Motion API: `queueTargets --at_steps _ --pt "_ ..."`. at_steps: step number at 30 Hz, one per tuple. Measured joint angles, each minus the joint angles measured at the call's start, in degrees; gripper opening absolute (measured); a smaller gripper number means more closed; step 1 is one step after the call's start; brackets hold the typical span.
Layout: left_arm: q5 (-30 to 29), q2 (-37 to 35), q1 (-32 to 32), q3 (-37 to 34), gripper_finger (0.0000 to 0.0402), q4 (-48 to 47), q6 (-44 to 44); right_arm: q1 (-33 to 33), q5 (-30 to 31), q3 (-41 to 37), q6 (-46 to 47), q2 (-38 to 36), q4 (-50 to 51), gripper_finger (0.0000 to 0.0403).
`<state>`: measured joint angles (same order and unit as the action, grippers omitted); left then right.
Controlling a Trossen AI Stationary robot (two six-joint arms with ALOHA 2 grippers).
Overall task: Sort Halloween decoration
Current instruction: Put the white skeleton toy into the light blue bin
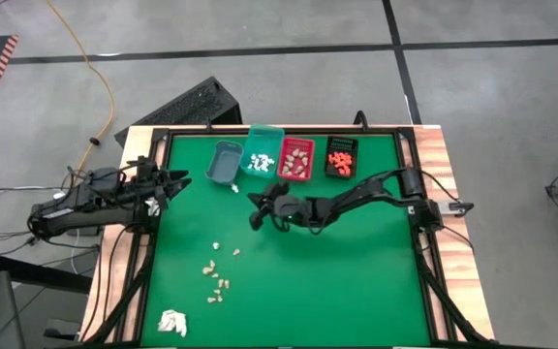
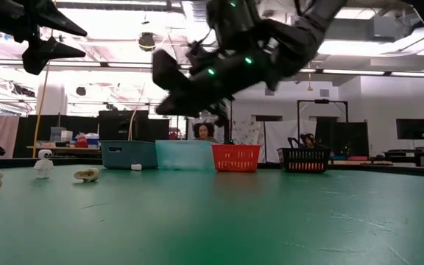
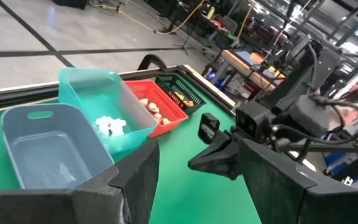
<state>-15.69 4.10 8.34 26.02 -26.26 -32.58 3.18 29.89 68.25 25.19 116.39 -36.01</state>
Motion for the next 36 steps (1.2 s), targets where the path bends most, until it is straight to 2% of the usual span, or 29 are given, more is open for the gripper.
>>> queueTargets --at_steps 4,7,10,15,18,30,36 --pt "0.3 0.0 0.0 0.0 0.0210 0.0 0.0 -0.6 -0.4 7.0 -0.2 2.0 9.0 0.0067" --pt "0.3 0.0 0.0 0.0 0.0210 -0.1 0.1 -1.3 -3.3 11.4 -0.2 2.8 18.8 0.0121" --pt "0.3 0.0 0.0 0.0 0.0210 -0.5 0.4 -1.9 -4.1 14.4 -0.3 3.8 24.4 0.0177" --pt "0.3 0.0 0.0 0.0 0.0210 -1.6 0.3 -2.9 -4.8 18.7 -0.1 8.0 25.2 0.0246" --pt "0.3 0.0 0.0 0.0 0.0210 -1.9 0.0 -2.9 -4.6 21.5 -0.2 10.6 25.3 0.0258" --pt "0.3 0.0 0.0 0.0 0.0210 -3.0 -0.2 -5.5 -4.3 30.9 -0.3 19.7 29.0 0.0260" --pt "0.3 0.0 0.0 0.0 0.0210 -3.0 -0.1 -7.4 -3.1 31.6 -0.2 19.9 32.0 0.0260"
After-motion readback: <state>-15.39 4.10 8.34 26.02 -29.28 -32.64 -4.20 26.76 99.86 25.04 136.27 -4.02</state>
